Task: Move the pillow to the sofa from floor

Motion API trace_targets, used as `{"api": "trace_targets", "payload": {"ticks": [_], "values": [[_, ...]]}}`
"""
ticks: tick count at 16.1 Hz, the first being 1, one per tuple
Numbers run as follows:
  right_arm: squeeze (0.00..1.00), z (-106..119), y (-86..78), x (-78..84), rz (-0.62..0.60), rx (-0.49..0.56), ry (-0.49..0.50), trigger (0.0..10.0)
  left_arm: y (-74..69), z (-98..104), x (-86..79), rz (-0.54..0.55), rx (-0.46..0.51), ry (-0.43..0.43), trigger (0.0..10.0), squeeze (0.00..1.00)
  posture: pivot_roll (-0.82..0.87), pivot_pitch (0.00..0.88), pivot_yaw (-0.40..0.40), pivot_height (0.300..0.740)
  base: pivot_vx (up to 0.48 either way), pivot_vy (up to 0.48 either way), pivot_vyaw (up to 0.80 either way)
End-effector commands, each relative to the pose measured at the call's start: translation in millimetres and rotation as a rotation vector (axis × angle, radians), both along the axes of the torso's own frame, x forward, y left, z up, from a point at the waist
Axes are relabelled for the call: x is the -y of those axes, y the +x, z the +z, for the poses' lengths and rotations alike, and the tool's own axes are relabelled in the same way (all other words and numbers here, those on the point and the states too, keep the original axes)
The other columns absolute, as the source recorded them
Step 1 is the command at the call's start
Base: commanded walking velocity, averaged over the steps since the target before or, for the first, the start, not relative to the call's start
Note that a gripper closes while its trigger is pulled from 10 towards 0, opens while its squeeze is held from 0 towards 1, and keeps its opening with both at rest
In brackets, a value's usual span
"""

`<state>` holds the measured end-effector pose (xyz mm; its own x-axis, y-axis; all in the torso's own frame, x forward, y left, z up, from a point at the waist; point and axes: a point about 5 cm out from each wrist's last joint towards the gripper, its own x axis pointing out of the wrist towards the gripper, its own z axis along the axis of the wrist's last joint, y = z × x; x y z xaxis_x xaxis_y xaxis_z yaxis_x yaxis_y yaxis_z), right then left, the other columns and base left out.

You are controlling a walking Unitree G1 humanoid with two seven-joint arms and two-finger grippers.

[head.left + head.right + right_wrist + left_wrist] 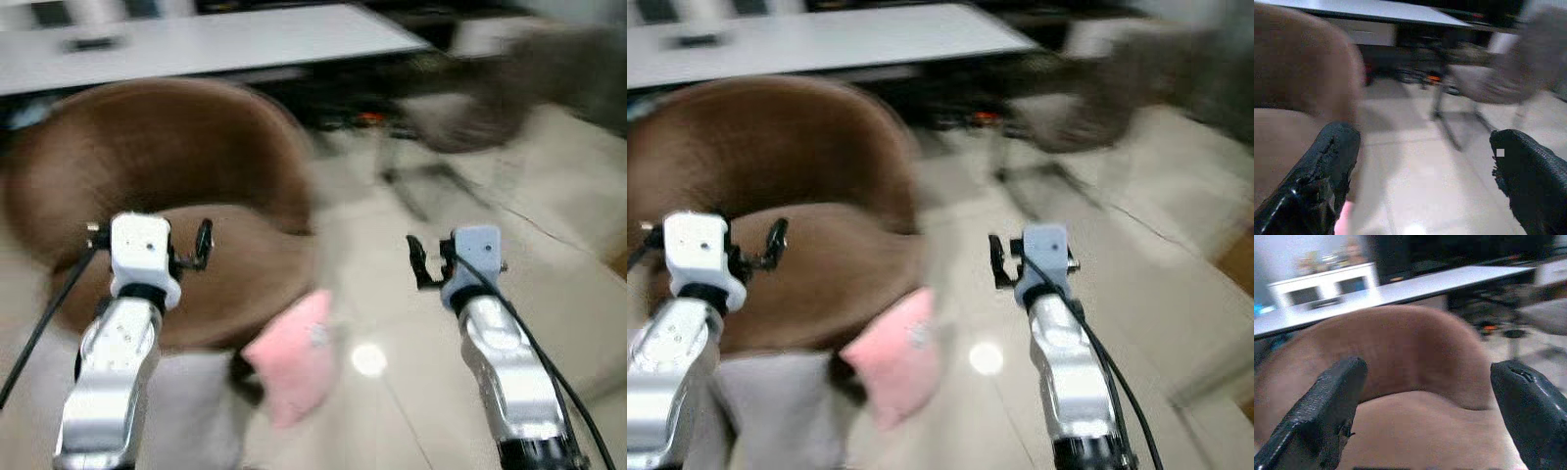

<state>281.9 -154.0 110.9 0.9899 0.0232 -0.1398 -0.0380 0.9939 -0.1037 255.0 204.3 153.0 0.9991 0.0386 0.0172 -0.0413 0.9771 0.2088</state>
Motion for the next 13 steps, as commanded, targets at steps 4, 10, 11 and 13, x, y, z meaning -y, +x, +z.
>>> {"api": "trace_targets", "payload": {"ticks": [4, 10, 11, 13], "values": [[1.0, 5.7, 3.2, -5.4, 0.008, 0.037, -0.01, 10.0, -0.2, 0.0, -3.2, 0.033, 0.011, 0.003, 10.0, 0.0, 0.0, 0.0, -0.006, 0.74, 0.235, 0.0, 0.78], [1.0, 5.4, 5.4, -10.7, 0.047, 0.035, -0.029, 10.0, -2.5, -2.2, -2.3, 0.034, 0.01, -0.004, 10.0, 0.0, 0.01, 0.0, -0.015, 0.74, 0.0, -0.151, 0.26], [1.0, 5.4, 5.7, -11.1, 0.049, 0.036, -0.029, 10.0, -3.4, -3.1, -2.4, 0.035, 0.01, -0.003, 10.0, 0.0, 0.01, 0.0, -0.017, 0.74, 0.0, -0.48, 0.8], [1.0, 5.1, 6.5, -11.4, 0.05, 0.036, -0.028, 10.0, -5.3, -5.2, -3.4, 0.031, 0.008, 0.007, 10.0, 0.0, 0.01, 0.0, -0.02, 0.74, 0.0, -0.48, 0.8]]}}
